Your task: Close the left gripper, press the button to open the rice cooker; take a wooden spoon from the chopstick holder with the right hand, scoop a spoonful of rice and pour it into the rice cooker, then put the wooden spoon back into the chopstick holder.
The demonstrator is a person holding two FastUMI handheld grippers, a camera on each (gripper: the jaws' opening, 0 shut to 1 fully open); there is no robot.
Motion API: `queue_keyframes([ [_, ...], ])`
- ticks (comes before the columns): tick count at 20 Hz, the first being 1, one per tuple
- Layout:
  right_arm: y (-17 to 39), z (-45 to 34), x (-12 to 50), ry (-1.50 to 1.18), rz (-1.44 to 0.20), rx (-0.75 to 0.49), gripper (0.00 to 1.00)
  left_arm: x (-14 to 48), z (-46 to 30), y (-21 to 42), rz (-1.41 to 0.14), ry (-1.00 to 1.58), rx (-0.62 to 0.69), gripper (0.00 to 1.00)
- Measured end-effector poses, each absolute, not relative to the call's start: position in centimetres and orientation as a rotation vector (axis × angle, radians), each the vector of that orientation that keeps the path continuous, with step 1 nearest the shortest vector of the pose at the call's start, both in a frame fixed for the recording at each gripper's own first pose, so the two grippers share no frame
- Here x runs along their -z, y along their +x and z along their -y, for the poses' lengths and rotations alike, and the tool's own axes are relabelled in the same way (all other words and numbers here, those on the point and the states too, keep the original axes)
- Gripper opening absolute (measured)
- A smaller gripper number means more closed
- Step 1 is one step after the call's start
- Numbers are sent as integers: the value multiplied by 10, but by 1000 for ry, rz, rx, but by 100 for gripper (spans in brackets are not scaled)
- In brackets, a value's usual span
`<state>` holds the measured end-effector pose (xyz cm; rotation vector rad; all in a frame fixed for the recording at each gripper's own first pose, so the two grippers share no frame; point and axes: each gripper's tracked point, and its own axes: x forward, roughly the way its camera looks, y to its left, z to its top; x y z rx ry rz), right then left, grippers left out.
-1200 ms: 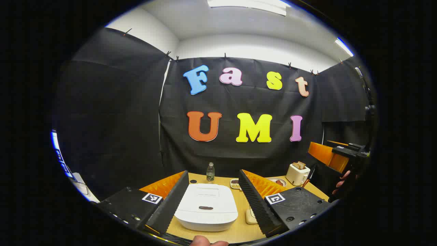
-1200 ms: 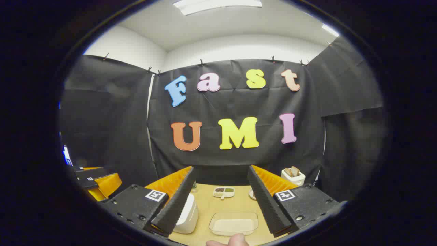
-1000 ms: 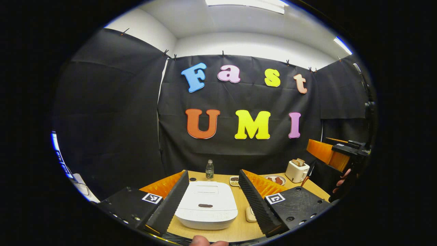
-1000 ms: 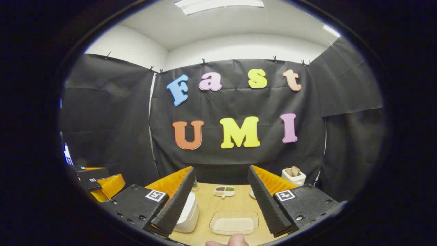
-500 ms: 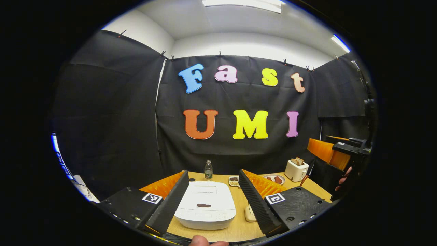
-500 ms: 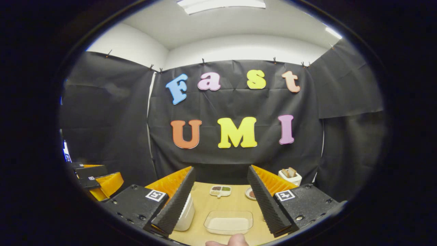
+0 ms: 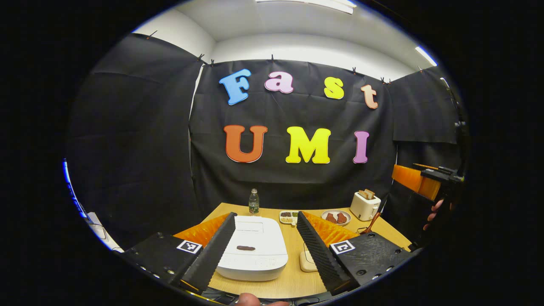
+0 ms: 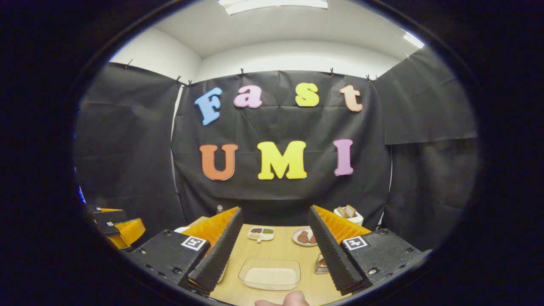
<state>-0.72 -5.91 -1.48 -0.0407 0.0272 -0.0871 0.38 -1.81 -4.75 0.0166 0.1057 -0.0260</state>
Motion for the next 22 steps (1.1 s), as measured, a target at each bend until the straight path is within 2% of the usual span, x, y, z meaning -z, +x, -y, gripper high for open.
queue_keyframes([
  [1,-4,63,16,-46,-25,91,100,57,14,5,-128,17,13,94],
  [5,16,70,36,-36,-61,75,100,91,22,17,-267,-14,32,94],
  [6,21,72,42,-23,-74,67,100,95,22,20,-289,-28,39,93],
  [7,24,76,45,-12,-78,66,98,99,19,24,-306,-29,34,83],
  [8,28,81,47,-5,-78,69,100,105,16,29,-328,-26,27,85],
  [9,32,85,49,-1,-79,68,100,111,12,35,-357,-25,18,56],
  [11,41,96,57,-1,-84,64,100,123,1,45,-415,-33,-15,32],
  [12,45,104,61,-2,-89,68,97,127,-5,50,-434,-41,-35,28],
  [13,49,114,63,2,-89,76,97,131,-8,54,-461,-58,-44,9],
  [14,54,122,63,11,-87,83,98,136,-4,58,-492,-78,-33,0],
  [16,62,135,67,33,-87,92,100,139,-6,48,-539,-83,-36,1],
  [17,67,140,70,41,-93,94,97,151,-11,72,-567,-81,-31,0],
  [18,71,145,75,46,-99,98,100,158,-11,80,-591,-81,-28,0],
  [21,81,155,89,53,-127,99,100,178,-15,100,-644,-79,-27,0],
  [22,83,158,91,58,-127,99,97,187,-17,107,-667,-80,-30,0],
])
